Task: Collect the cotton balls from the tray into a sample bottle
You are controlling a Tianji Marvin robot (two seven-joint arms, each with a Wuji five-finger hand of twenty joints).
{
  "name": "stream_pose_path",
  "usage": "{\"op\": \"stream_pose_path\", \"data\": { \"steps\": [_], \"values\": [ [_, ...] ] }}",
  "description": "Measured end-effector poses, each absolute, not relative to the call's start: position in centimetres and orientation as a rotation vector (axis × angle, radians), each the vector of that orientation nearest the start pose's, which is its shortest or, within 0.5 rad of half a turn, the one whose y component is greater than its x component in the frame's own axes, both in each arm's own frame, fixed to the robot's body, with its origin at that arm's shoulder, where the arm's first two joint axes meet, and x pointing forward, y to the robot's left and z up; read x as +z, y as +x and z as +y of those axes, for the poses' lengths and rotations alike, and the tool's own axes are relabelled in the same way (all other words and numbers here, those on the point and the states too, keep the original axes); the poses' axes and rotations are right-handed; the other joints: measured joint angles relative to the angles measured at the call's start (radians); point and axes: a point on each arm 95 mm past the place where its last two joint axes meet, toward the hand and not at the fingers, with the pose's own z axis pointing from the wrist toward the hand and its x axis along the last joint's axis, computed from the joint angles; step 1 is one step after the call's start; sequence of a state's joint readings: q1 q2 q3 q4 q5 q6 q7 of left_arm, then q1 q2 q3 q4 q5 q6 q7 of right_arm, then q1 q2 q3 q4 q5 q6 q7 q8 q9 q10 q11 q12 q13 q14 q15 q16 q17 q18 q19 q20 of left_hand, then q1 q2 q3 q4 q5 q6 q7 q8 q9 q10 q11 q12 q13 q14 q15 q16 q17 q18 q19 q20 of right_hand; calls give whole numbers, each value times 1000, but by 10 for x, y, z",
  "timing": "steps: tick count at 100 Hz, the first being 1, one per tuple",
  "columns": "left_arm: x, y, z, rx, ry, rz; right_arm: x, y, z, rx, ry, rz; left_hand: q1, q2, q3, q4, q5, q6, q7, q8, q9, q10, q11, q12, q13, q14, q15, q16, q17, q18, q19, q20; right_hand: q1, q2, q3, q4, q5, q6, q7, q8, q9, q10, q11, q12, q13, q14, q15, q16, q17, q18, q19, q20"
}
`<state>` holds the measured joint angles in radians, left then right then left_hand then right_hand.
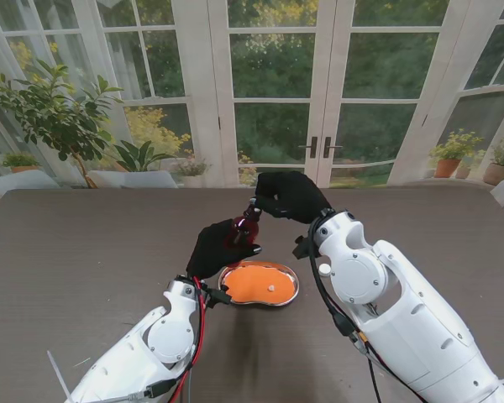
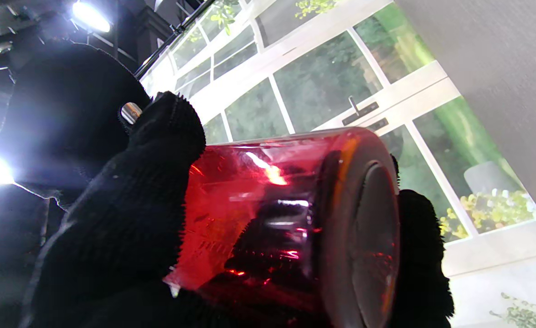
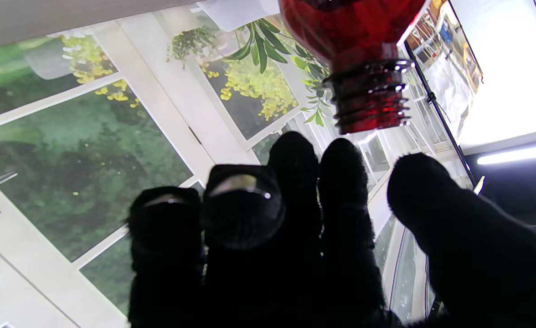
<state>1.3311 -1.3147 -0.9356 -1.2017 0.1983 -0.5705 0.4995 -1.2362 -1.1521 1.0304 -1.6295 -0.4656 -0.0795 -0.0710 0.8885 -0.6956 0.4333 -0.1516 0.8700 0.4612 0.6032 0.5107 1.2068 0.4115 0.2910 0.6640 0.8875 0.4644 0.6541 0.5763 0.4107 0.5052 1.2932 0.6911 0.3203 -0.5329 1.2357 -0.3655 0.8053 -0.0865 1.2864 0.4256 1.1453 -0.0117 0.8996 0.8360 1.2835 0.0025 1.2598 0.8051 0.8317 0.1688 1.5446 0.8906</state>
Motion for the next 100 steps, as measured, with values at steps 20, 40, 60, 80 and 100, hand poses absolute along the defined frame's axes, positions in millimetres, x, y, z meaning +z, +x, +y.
{"op": "stream_pose_path", "data": {
  "steps": [20, 40, 60, 80, 100],
  "values": [
    [-339, 427, -95, -2573, -1561, 578, -196, 457, 86, -2719, -1578, -1521, -7, 0, 4, 0, 4, -2, 0, 2, 4, -2, 0, 0, 0, -2, 0, 0, 0, -2, 0, 0, 0, 0, 0, 0, 0, 0, 0, 0, 0, 0, 1, 0, 0, 0, 7, 0, 0, 0, 0, 0],
    [-339, 427, -96, -2576, -1560, 574, -196, 456, 86, -2723, -1569, -1515, -7, 0, 4, 0, 4, -2, 0, 2, 4, -2, 0, 0, 0, -2, 0, 0, 0, -2, 0, 0, 0, 0, 0, 0, 0, 0, 0, 0, 0, 0, 1, 0, 0, 0, 7, 0, 2, 0, 0, 0],
    [-339, 427, -97, -2578, -1565, 575, -197, 455, 92, -2724, -1512, -1525, -7, 0, 4, 0, 4, -2, 0, 2, 4, -2, 0, 0, 0, -2, 0, 0, 0, -2, 0, 0, 36, -79, 1, 0, -20, -3, -1, -8, -2, 0, -1, 0, 0, 0, 8, 0, 9, 0, 0, 0],
    [-338, 427, -97, -2581, -1569, 575, -197, 457, 97, -2709, -1467, -1578, -7, 0, 4, 0, 5, -2, 0, 2, 5, -2, 0, 0, 0, -2, 0, 0, 0, -2, 0, 0, 83, -150, 43, 0, -31, -9, 17, -17, -14, 0, -1, 23, 0, -5, 8, 0, 9, 0, 0, 0],
    [-339, 428, -96, -2579, -1568, 573, -197, 459, 99, -2706, -1472, -1599, -8, 0, 4, 0, 5, -2, 0, 2, 6, -2, 0, -1, 0, -2, 0, 0, 0, -2, 0, 0, 70, -150, 43, 0, -69, 0, 73, 13, -20, 0, 26, 50, 0, -5, 8, 0, 10, 0, 0, 0]
  ]
}}
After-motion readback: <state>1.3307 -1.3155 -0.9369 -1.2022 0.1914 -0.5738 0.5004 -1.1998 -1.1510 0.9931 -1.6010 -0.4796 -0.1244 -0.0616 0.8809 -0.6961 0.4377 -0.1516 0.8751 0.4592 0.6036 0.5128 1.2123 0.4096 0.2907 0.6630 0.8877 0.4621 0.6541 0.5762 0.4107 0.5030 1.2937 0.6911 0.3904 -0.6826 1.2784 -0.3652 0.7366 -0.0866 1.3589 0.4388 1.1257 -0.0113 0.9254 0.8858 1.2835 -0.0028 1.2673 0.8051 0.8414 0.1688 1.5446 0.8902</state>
